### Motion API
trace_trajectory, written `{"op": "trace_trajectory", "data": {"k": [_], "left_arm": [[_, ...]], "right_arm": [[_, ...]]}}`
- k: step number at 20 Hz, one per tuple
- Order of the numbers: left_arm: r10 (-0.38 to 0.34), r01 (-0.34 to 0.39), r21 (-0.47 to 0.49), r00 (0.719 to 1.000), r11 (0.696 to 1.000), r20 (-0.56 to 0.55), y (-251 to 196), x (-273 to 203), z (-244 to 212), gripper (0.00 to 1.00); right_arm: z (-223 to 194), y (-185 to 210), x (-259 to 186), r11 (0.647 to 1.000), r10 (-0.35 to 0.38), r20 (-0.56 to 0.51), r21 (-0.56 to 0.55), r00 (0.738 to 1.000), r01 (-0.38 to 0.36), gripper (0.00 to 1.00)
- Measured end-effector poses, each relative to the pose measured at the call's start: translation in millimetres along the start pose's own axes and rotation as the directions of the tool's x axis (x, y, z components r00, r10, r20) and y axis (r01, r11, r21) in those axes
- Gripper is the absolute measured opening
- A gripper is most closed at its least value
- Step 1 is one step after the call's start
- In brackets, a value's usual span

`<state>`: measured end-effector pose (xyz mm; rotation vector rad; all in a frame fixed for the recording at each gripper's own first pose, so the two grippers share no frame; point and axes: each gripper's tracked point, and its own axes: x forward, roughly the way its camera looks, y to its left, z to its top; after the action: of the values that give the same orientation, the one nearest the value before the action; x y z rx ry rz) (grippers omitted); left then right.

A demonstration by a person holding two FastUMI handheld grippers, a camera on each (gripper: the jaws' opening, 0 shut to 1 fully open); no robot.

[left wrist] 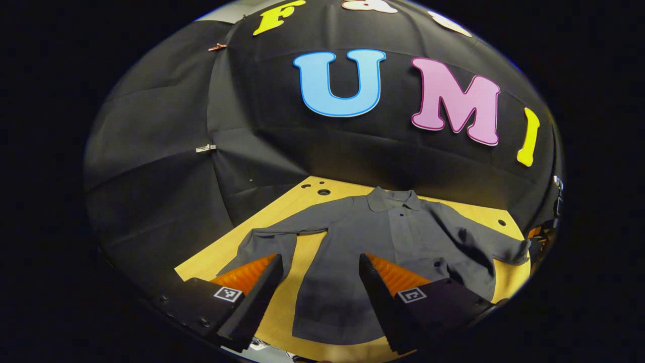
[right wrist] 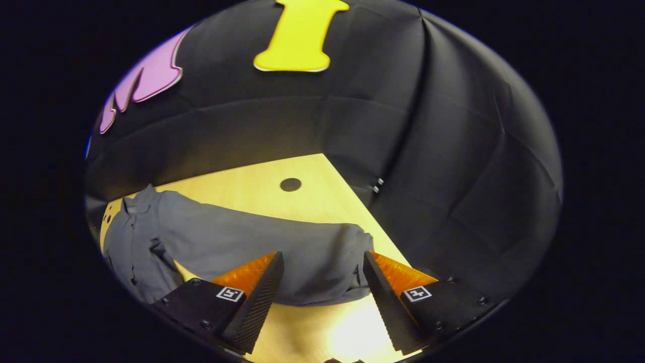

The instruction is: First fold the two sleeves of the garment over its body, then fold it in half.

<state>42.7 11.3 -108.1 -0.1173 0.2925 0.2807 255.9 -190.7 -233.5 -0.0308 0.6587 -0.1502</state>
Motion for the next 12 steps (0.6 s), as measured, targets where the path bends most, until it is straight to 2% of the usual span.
{"op": "trace_trajectory", "data": {"k": [1,2,6,12], "left_arm": [[-0.004,0.004,0.016,1.0,1.0,-0.004,-2.7,2.0,1.3,1.0],[-0.007,0.007,0.031,1.0,1.0,-0.007,-4.7,4.1,2.3,0.96],[-0.043,0.045,0.053,0.998,0.998,-0.034,-20.6,6.0,-0.7,0.96],[-0.063,0.067,0.079,0.997,0.995,-0.048,-33.0,2.7,-3.0,0.96]], "right_arm": [[-1.8,-6.2,11.2,1.0,-0.015,-0.019,0.016,1.0,0.015,0.98],[-6.8,-14.9,21.4,0.999,-0.027,-0.038,0.037,0.999,0.029,0.98],[-33.5,-29.4,55.5,0.997,-0.056,-0.127,0.038,0.99,0.062,0.98],[-54.6,-39.7,71.8,0.996,-0.059,-0.192,0.052,0.98,0.07,0.98]]}}
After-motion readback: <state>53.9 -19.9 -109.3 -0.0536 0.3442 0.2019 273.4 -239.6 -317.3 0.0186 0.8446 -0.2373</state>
